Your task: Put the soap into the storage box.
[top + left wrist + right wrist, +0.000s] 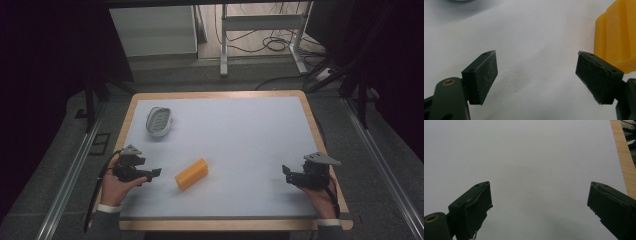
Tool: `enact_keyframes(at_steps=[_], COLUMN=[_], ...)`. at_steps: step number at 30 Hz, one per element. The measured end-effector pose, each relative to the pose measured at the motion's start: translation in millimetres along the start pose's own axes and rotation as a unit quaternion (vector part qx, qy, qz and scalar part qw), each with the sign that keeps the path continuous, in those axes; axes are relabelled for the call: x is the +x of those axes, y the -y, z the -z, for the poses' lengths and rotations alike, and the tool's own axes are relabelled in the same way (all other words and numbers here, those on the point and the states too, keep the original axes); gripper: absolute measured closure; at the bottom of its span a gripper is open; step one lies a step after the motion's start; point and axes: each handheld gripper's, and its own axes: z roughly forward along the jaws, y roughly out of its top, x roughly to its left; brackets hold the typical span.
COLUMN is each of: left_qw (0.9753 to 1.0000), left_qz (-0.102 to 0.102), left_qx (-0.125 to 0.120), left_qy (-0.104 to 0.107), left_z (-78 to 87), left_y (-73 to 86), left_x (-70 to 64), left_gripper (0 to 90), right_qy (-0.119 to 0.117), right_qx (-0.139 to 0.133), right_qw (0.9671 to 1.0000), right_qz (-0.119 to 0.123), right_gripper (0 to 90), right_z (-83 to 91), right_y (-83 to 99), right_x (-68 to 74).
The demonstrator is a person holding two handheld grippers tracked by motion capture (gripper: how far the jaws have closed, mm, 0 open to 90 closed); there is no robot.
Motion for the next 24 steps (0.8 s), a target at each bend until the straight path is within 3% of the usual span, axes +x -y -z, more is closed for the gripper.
enact_keyframes(at_steps=[7,24], left_qw=[0.9999,0.9987], left_qz=[-0.013,-0.049], left_qx=[0.006,0.002], left_qy=[-0.007,0.015], left_z=[10.8,28.0], left_y=[-10.8,-40.9], left_x=[-2.5,-16.3], left_gripper=[17.2,17.3], right_qy=[-0.002,0.005], right_qx=[0.004,0.007], right_qw=[1.0,0.9999], right_qz=[-0.008,-0.006], right_gripper=[6.2,6.2], right_z=[-0.8,1.1], right_y=[2.8,3.8], right_x=[-5.2,-4.8])
